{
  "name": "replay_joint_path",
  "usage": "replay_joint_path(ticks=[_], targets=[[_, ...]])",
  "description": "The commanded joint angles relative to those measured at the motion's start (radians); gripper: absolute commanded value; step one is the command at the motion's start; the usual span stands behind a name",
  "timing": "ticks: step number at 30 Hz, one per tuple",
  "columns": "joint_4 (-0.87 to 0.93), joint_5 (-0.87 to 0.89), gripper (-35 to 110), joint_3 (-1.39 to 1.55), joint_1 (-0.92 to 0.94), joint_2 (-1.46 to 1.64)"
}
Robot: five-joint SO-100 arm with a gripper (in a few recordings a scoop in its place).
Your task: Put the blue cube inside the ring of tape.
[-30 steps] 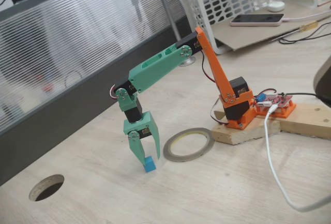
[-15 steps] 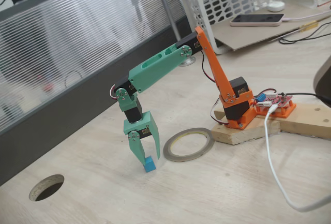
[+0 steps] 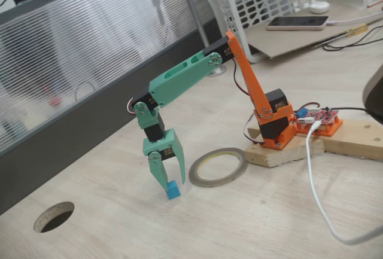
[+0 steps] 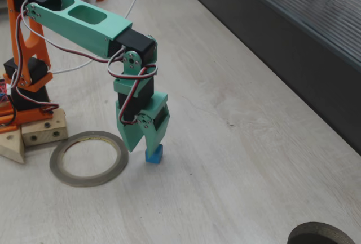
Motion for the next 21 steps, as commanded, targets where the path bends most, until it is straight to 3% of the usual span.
replay_joint_path(ticks=[1,21], targets=[[0.018,0.012,28,-0.015,-0.008,0.028],[0.014,0.005,28,-0.015,-0.008,0.04]])
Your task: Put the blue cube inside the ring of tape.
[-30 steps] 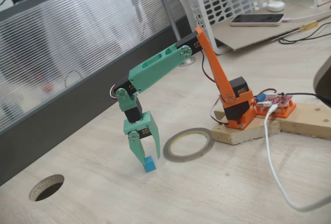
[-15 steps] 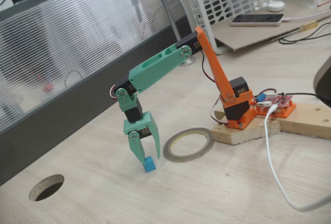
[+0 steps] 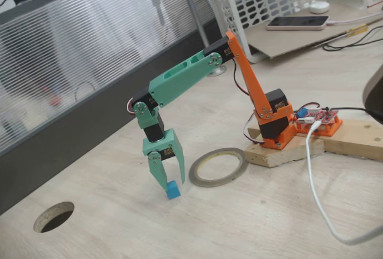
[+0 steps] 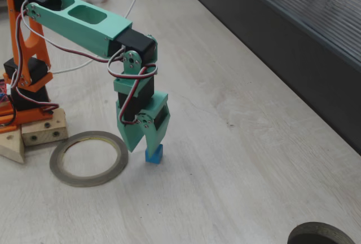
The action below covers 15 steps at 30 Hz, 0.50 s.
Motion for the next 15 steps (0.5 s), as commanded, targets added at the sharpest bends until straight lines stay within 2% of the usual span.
replay_joint_path(ticks=[1,5,10,15], targets=[[0.014,0.008,28,-0.014,-0.009,0.04],[-0.003,0.006,28,-0.014,-0.012,0.04],[-0.129,0.006,28,-0.003,-0.012,0.041],[-0.133,0.008,28,-0.002,-0.008,0.041]])
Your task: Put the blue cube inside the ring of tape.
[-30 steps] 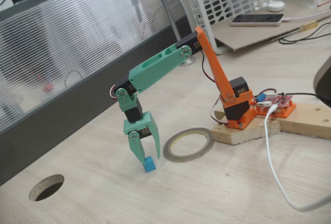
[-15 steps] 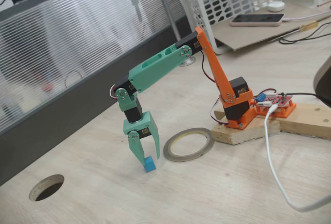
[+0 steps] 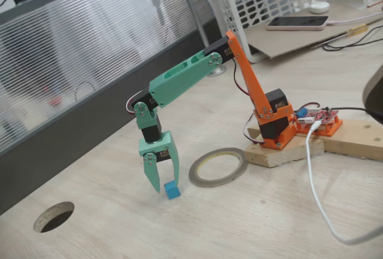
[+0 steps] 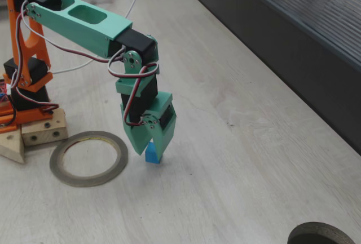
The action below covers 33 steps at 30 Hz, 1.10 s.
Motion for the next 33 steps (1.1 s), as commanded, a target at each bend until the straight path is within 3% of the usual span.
replay_joint_path(ticks=[1,30,33], targets=[[-0.008,0.008,28,-0.003,-0.002,0.041],[-0.008,0.005,28,-0.003,-0.009,0.043],[-0.008,-0.06,28,-0.002,-0.009,0.043]])
